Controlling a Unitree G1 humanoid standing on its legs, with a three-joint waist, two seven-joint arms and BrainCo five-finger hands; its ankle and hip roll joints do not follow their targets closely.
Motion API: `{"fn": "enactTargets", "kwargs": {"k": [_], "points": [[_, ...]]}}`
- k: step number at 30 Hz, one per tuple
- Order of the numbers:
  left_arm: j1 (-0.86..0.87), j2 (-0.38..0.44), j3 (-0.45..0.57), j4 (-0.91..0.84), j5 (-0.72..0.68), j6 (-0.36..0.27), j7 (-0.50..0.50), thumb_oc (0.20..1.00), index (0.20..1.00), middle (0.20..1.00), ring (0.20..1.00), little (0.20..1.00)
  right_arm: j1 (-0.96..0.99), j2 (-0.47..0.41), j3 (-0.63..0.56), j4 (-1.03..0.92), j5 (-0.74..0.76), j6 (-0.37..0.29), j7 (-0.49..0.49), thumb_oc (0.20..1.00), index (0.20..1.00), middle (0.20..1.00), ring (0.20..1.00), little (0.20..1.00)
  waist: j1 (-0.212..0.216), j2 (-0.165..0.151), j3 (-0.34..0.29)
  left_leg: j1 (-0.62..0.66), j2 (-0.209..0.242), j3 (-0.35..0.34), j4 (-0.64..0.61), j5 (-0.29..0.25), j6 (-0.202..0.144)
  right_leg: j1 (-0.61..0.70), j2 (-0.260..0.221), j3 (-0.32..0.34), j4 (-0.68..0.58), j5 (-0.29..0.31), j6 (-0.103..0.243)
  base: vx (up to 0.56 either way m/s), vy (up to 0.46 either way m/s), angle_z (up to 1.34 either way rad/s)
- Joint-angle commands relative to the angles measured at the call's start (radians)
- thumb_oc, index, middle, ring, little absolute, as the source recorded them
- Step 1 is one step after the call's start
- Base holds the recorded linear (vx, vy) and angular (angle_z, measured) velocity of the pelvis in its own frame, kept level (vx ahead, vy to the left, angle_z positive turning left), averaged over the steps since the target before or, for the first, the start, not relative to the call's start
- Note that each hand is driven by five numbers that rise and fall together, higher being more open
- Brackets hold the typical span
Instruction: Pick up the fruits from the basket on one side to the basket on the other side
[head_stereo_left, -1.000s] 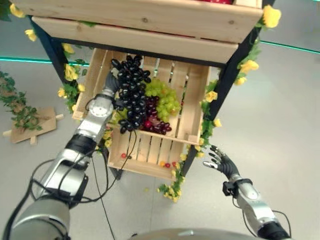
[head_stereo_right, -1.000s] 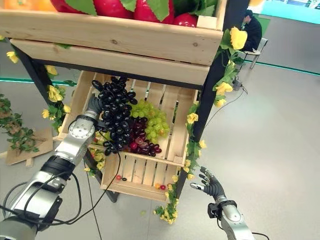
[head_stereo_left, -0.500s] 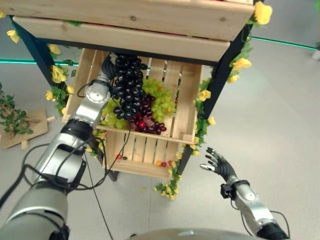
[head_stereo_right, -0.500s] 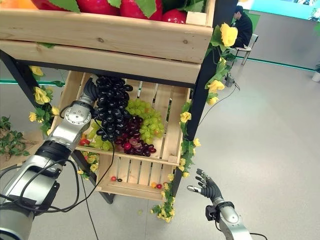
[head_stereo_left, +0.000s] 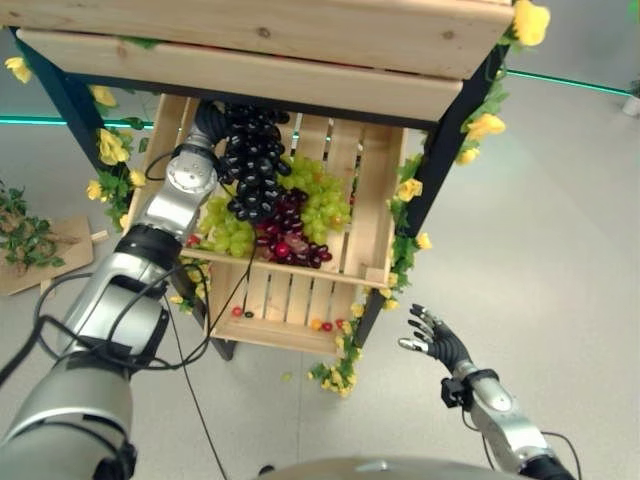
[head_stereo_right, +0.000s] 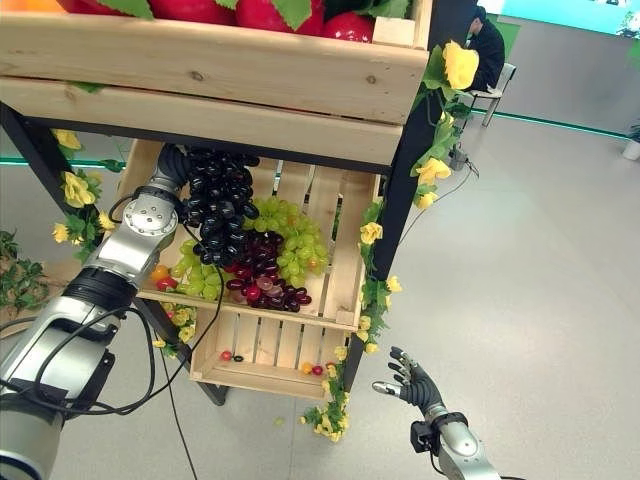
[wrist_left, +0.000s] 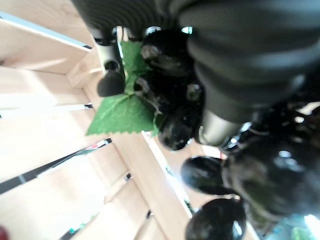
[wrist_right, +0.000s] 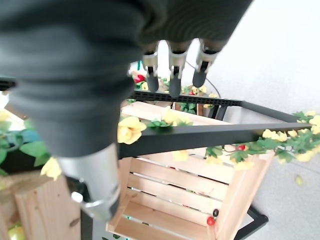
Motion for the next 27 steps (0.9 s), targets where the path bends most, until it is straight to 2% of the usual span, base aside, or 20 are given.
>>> {"fn": "enactTargets", "kwargs": {"k": [1, 2, 3, 5, 6, 7, 8, 13, 24, 27], "points": [[-0.247, 0.039, -0.017, 0.156, 0.142, 0.014, 0.022, 1.0, 1.0, 1.0, 1.0, 1.0, -0.032, -0.046, -0.021, -0.06, 0.003, -0.062, 0.005, 1.0, 1.0, 1.0, 1.0, 1.0, 0.007, 0.015, 0.031, 0.115, 0.017, 0.013, 0.006, -0.143, -0.01, 0.032, -0.06, -0.003, 0.013, -0.034, 0.143, 0.0, 0.0, 0.0], [-0.296, 0.066, -0.092, 0.199, 0.316, 0.047, 0.021, 1.0, 1.0, 1.0, 1.0, 1.0, -0.032, -0.052, -0.023, -0.064, 0.004, -0.063, 0.009, 1.0, 1.0, 1.0, 1.0, 1.0, 0.007, 0.016, 0.033, 0.111, 0.017, 0.013, 0.006, -0.142, -0.01, 0.029, -0.059, -0.005, 0.012, -0.032, 0.144, 0.0, 0.0, 0.0], [-0.299, 0.065, -0.095, 0.201, 0.317, 0.046, 0.021, 1.0, 1.0, 1.0, 1.0, 1.0, -0.032, -0.05, -0.024, -0.064, 0.004, -0.063, 0.009, 1.0, 1.0, 1.0, 1.0, 1.0, 0.008, 0.014, 0.034, 0.112, 0.017, 0.013, 0.006, -0.142, -0.01, 0.03, -0.059, -0.005, 0.012, -0.032, 0.144, 0.0, 0.0, 0.0], [-0.344, 0.084, -0.168, 0.188, 0.529, 0.08, 0.049, 1.0, 1.0, 1.0, 1.0, 1.0, -0.03, -0.054, -0.027, -0.082, 0.004, -0.076, 0.016, 1.0, 1.0, 1.0, 1.0, 1.0, 0.009, 0.012, 0.041, 0.107, 0.016, 0.01, 0.006, -0.141, -0.009, 0.025, -0.059, -0.006, 0.013, -0.031, 0.145, -0.03, -0.005, 0.0], [-0.374, 0.1, -0.266, 0.151, 0.745, 0.108, 0.031, 1.0, 1.0, 1.0, 1.0, 1.0, -0.025, -0.063, -0.035, -0.092, 0.001, -0.093, 0.017, 1.0, 1.0, 1.0, 1.0, 1.0, 0.012, 0.009, 0.052, 0.101, 0.017, 0.007, 0.006, -0.139, -0.008, 0.022, -0.059, -0.008, 0.014, -0.032, 0.146, -0.05, -0.01, 0.0], [-0.375, 0.1, -0.267, 0.151, 0.746, 0.108, 0.031, 1.0, 1.0, 1.0, 1.0, 1.0, -0.025, -0.062, -0.036, -0.092, 0.001, -0.093, 0.017, 1.0, 1.0, 1.0, 1.0, 1.0, 0.012, 0.007, 0.051, 0.1, 0.016, 0.006, 0.007, -0.139, -0.008, 0.021, -0.059, -0.009, 0.014, -0.032, 0.146, -0.06, -0.011, 0.02], [-0.392, 0.113, -0.34, 0.134, 0.888, 0.116, 0.006, 1.0, 1.0, 1.0, 1.0, 1.0, -0.022, -0.07, -0.04, -0.094, 0.006, -0.1, 0.017, 1.0, 1.0, 1.0, 1.0, 1.0, 0.016, 0.005, 0.059, 0.092, 0.016, 0.002, 0.008, -0.137, -0.008, 0.017, -0.06, -0.013, 0.015, -0.032, 0.147, -0.03, -0.006, 0.03], [-0.385, 0.115, -0.391, 0.147, 1.01, 0.121, -0.01, 1.0, 1.0, 1.0, 1.0, 1.0, -0.005, -0.082, -0.033, -0.116, 0.027, -0.106, 0.03, 1.0, 1.0, 1.0, 1.0, 1.0, 0.02, -0.004, 0.07, 0.083, 0.016, 0.002, 0.011, -0.135, -0.007, 0.009, -0.06, -0.012, 0.014, -0.029, 0.149, -0.03, -0.009, 0.01], [-0.382, 0.135, -0.413, 0.153, 1.073, 0.123, -0.013, 1.0, 1.0, 1.0, 1.0, 1.0, 0.004, -0.092, -0.033, -0.119, 0.03, -0.111, 0.04, 1.0, 1.0, 1.0, 1.0, 1.0, 0.022, -0.005, 0.077, 0.081, 0.012, 0.005, 0.011, -0.137, -0.004, 0.005, -0.06, -0.007, 0.012, -0.027, 0.149, 0.0, 0.0, 0.0], [-0.373, 0.144, -0.387, 0.153, 1.033, 0.124, -0.014, 1.0, 1.0, 1.0, 1.0, 1.0, 0.004, -0.09, -0.034, -0.116, 0.034, -0.111, 0.043, 1.0, 1.0, 1.0, 1.0, 1.0, 0.025, -0.006, 0.075, 0.081, 0.011, 0.007, 0.012, -0.138, -0.003, 0.005, -0.061, -0.009, 0.012, -0.027, 0.149, 0.0, 0.0, 0.0]]}}
